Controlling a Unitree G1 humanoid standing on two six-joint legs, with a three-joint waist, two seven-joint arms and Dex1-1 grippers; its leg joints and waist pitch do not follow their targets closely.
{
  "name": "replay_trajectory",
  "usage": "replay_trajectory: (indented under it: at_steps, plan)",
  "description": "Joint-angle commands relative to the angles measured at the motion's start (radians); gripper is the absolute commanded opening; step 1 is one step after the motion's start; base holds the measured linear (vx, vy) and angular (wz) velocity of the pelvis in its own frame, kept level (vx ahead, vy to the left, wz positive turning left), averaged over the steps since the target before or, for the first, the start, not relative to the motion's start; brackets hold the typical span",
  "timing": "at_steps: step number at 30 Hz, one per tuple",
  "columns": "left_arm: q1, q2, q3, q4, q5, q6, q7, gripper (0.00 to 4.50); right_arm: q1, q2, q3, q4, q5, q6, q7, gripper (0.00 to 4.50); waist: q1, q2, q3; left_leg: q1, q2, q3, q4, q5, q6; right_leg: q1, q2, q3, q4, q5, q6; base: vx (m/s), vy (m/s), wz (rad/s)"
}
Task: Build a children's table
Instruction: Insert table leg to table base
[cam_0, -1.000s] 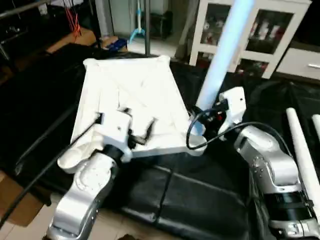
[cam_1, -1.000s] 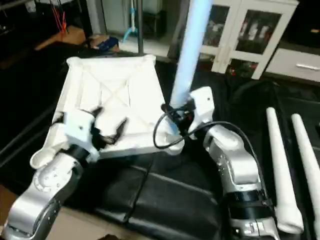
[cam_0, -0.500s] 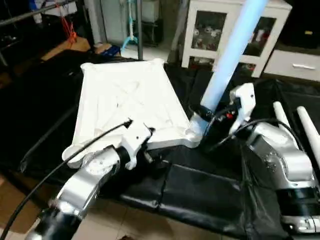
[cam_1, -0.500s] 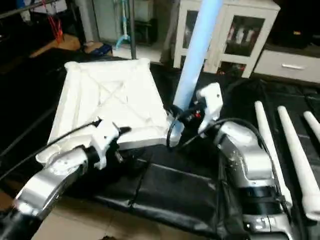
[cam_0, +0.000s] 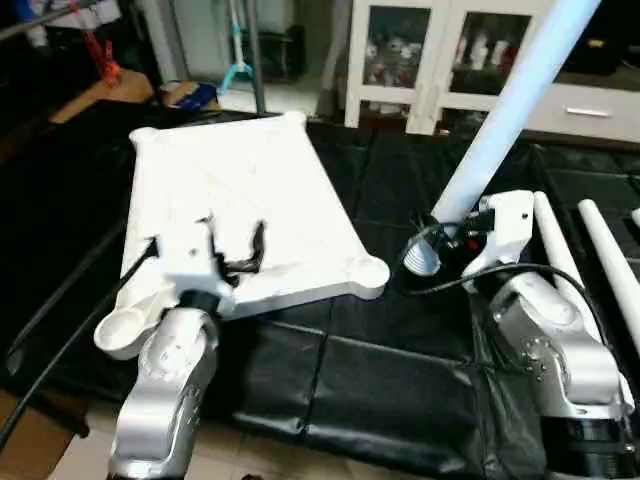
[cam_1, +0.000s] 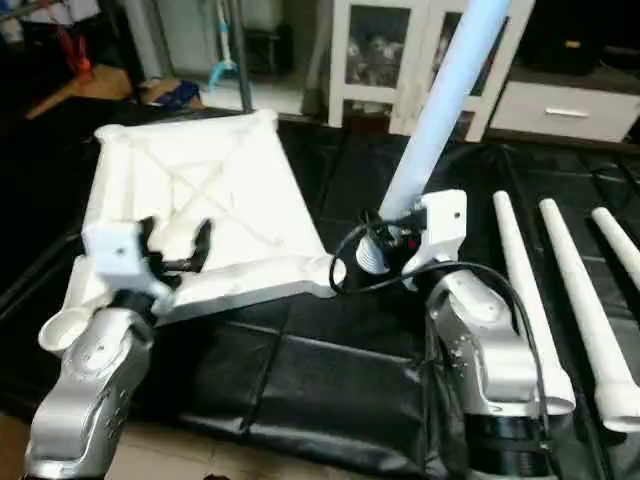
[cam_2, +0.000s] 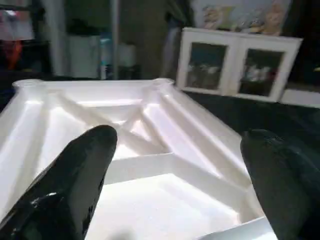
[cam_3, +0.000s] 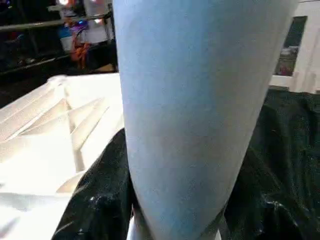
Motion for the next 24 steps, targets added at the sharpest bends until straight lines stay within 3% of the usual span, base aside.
replay_trajectory:
  at_steps: [1, 2, 4, 6, 7, 8, 9, 10, 12, 13, 14, 15, 16, 17, 18, 19, 20, 21, 22, 23, 24]
  plan:
    - [0.008, -0.002, -0.001, -0.03, 0.041, 0.02, 0.027, 4.44, -0.032, -0.004, 0.026, -0.021, 0.0, 0.017, 0.003, 1.88, 0.002, -0.018, -0.064, 0.024, 0.075, -0.035, -0.088, -0.193, 0.012, 0.014, -0.051, 0.034, -0.077, -0.02, -0.195, 0.0, 0.0, 0.0]
    - [0.007, -0.001, -0.002, -0.031, 0.045, 0.022, 0.028, 4.44, -0.035, -0.005, 0.032, -0.02, 0.0, 0.017, 0.008, 1.88, 0.006, -0.011, -0.064, 0.025, 0.075, -0.035, -0.087, -0.184, 0.015, 0.015, -0.054, 0.034, -0.075, -0.012, -0.199, 0.0, 0.0, 0.0]
    - [0.01, 0.001, -0.007, -0.041, 0.064, 0.028, 0.035, 4.44, -0.04, -0.008, 0.049, -0.028, -0.001, 0.022, 0.023, 1.88, 0.005, -0.009, -0.062, 0.027, 0.078, -0.037, -0.089, -0.186, 0.01, 0.013, -0.05, 0.033, -0.074, -0.012, -0.199, 0.0, 0.0, 0.0]
    - [0.012, -0.006, -0.005, -0.049, 0.061, 0.037, 0.048, 4.44, -0.042, -0.008, 0.061, -0.037, -0.002, 0.025, 0.031, 1.88, -0.001, -0.009, -0.061, 0.039, 0.094, -0.052, -0.099, -0.217, -0.05, 0.011, -0.027, 0.021, -0.066, 0.009, -0.19, 0.0, 0.0, 0.0]
    - [0.012, -0.001, -0.014, -0.06, 0.075, 0.04, 0.058, 4.44, -0.041, -0.01, 0.072, -0.046, -0.002, 0.033, 0.044, 1.88, -0.012, 0.005, -0.062, 0.058, 0.136, -0.088, -0.119, -0.26, -0.104, 0.007, -0.002, 0.002, -0.045, 0.03, -0.183, 0.0, 0.0, 0.0]
    - [0.012, 0.003, -0.019, -0.064, 0.083, 0.04, 0.058, 4.44, -0.041, -0.011, 0.077, -0.049, 0.0, 0.036, 0.051, 1.88, -0.017, 0.01, -0.062, 0.064, 0.161, -0.107, -0.132, -0.268, -0.105, 0.002, 0.001, -0.005, -0.032, 0.025, -0.179, 0.0, 0.0, 0.0]
    - [0.012, 0.003, -0.021, -0.067, 0.092, 0.041, 0.057, 4.44, -0.041, -0.013, 0.08, -0.052, 0.002, 0.04, 0.054, 1.88, -0.024, 0.019, -0.059, 0.073, 0.202, -0.133, -0.156, -0.286, -0.086, -0.011, 0.002, -0.013, -0.008, -0.004, -0.164, -0.007, -0.097, 0.07]
    - [0.017, 0.007, -0.027, -0.077, 0.104, 0.048, 0.05, 4.44, -0.038, -0.016, 0.09, -0.058, 0.008, 0.05, 0.063, 1.88, -0.028, 0.02, -0.057, 0.077, 0.225, -0.142, -0.173, -0.318, -0.054, -0.023, 0.0, -0.019, 0.015, -0.022, -0.158, -0.009, -0.084, 0.06]
    - [0.02, 0.008, -0.029, -0.082, 0.114, 0.05, 0.048, 4.44, -0.037, -0.019, 0.096, -0.059, 0.011, 0.052, 0.064, 1.88, -0.032, 0.018, -0.056, 0.071, 0.223, -0.136, -0.176, -0.336, -0.001, -0.024, -0.006, -0.02, 0.02, -0.02, -0.167, -0.017, -0.108, 0.04]
    - [0.021, 0.006, -0.028, -0.085, 0.115, 0.052, 0.049, 4.44, -0.036, -0.019, 0.097, -0.057, 0.01, 0.052, 0.063, 1.88, -0.034, -0.009, -0.057, 0.056, 0.187, -0.11, -0.16, -0.352, 0.093, -0.019, -0.027, -0.01, -0.012, 0.017, -0.284, -0.032, -0.195, 0.01]
    - [0.023, 0.004, -0.026, -0.087, 0.115, 0.055, 0.049, 4.44, -0.035, -0.019, 0.098, -0.056, 0.009, 0.051, 0.062, 1.88, -0.034, -0.021, -0.059, 0.047, 0.151, -0.086, -0.139, -0.357, 0.124, -0.017, -0.029, -0.007, -0.039, 0.025, -0.359, -0.033, -0.213, 0.04]
    - [0.025, 0.001, -0.023, -0.09, 0.107, 0.053, 0.045, 4.44, -0.032, -0.017, 0.097, -0.054, 0.01, 0.053, 0.06, 1.88, -0.025, -0.062, -0.063, 0.013, -0.018, 0.012, 0.026, -0.311, 0.159, 0.012, -0.033, 0.002, -0.134, -0.025, -0.502, -0.033, -0.213, 0.04]
    - [0.029, -0.004, -0.018, -0.099, 0.099, 0.057, 0.047, 4.44, -0.028, -0.016, 0.097, -0.053, 0.011, 0.054, 0.059, 1.88, -0.001, -0.074, -0.071, -0.008, -0.041, 0.022, 0.113, -0.272, 0.172, 0.039, -0.075, 0.031, -0.158, -0.104, -0.515, -0.041, -0.199, 0.07]
    - [0.029, -0.005, -0.017, -0.101, 0.099, 0.058, 0.049, 4.44, -0.027, -0.015, 0.098, -0.054, 0.011, 0.054, 0.059, 1.88, 0.004, -0.061, -0.056, -0.052, -0.019, -0.005, 0.136, -0.165, 0.14, 0.061, -0.115, 0.058, -0.157, -0.201, -0.431, -0.048, -0.173, 0.0]
    - [0.031, -0.007, -0.013, -0.107, 0.098, 0.059, 0.054, 4.44, -0.025, -0.015, 0.099, -0.055, 0.012, 0.056, 0.059, 1.88, 0.01, -0.062, -0.058, -0.062, -0.021, -0.014, 0.124, -0.14, 0.127, 0.067, -0.106, 0.054, -0.149, -0.199, -0.364, -0.048, -0.173, 0.0]
    - [0.033, -0.008, -0.008, -0.115, 0.089, 0.057, 0.049, 4.44, -0.021, -0.015, 0.102, -0.059, 0.014, 0.061, 0.063, 1.88, 0.008, -0.038, -0.058, -0.032, 0.007, -0.044, 0.033, -0.093, 0.128, 0.05, -0.076, 0.014, -0.152, -0.237, -0.153, -0.061, -0.146, 0.0]
    - [0.033, -0.008, -0.008, -0.116, 0.085, 0.058, 0.045, 4.44, -0.021, -0.015, 0.103, -0.061, 0.014, 0.062, 0.064, 1.88, 0.007, -0.017, -0.061, -0.01, 0.037, -0.055, -0.004, -0.086, 0.14, 0.046, -0.074, 0.0, -0.162, -0.238, -0.095, -0.079, -0.098, 0.02]
    - [0.034, -0.007, -0.007, -0.118, 0.079, 0.059, 0.037, 4.44, -0.02, -0.015, 0.105, -0.063, 0.015, 0.064, 0.066, 1.88, -0.004, 0.005, -0.07, 0.015, 0.148, -0.129, -0.049, -0.052, 0.198, 0.026, -0.046, -0.02, -0.108, -0.139, 0.001, -0.079, -0.098, 0.02]
    - [0.036, -0.008, -0.006, -0.12, 0.067, 0.053, 0.024, 4.44, -0.019, -0.017, 0.107, -0.066, 0.017, 0.068, 0.071, 1.88, -0.008, 0.011, -0.078, 0.038, 0.193, -0.148, -0.06, -0.055, 0.225, 0.009, -0.054, -0.021, -0.074, -0.103, 0.007, -0.06, -0.061, -0.02]
    - [0.039, -0.008, -0.005, -0.125, 0.068, 0.047, 0.016, 4.44, -0.018, -0.019, 0.113, -0.07, 0.019, 0.07, 0.075, 1.88, -0.002, -0.002, -0.062, 0.04, 0.192, -0.142, -0.075, -0.164, 0.211, -0.006, -0.096, 0.013, -0.044, -0.073, -0.04, -0.059, -0.069, 0.0]
    - [0.039, -0.008, -0.005, -0.126, 0.069, 0.046, 0.016, 4.44, -0.018, -0.019, 0.114, -0.07, 0.02, 0.07, 0.076, 1.88, -0.002, -0.002, -0.062, 0.04, 0.192, -0.142, -0.075, -0.164, 0.211, -0.006, -0.096, 0.013, -0.044, -0.073, -0.04, -0.059, -0.069, 0.0]
